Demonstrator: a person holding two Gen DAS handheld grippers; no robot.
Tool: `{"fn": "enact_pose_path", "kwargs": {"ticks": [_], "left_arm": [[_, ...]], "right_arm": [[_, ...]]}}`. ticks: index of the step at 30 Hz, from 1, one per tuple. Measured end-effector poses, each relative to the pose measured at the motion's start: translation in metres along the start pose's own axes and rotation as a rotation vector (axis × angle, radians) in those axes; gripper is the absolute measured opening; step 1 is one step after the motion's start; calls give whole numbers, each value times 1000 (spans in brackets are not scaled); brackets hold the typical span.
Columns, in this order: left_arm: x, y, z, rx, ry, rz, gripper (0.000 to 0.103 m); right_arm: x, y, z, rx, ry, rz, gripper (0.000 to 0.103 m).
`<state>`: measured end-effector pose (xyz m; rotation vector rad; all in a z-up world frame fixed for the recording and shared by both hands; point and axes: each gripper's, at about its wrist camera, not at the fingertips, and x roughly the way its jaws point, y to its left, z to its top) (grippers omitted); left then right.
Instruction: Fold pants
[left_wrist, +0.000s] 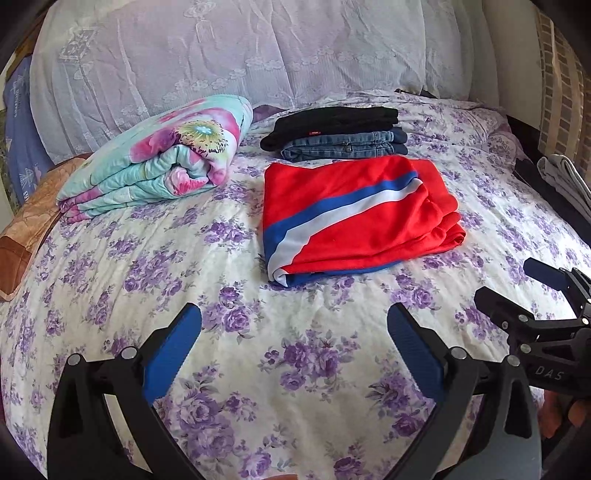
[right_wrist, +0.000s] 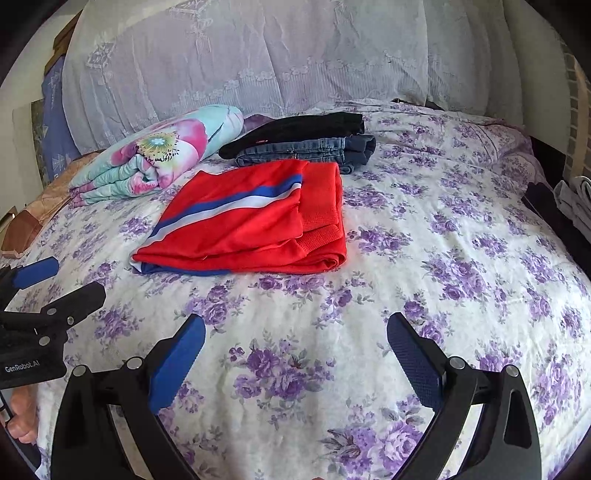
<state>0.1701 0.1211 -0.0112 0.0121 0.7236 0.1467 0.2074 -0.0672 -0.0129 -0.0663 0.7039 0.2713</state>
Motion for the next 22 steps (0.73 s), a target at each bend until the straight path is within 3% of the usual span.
{"fn": "enact_pose_path", "kwargs": {"ticks": [22], "left_arm": [[0,2,1,-7,-3,2,98]], "right_arm": [[1,-1,-1,0,0,-1,99]]}}
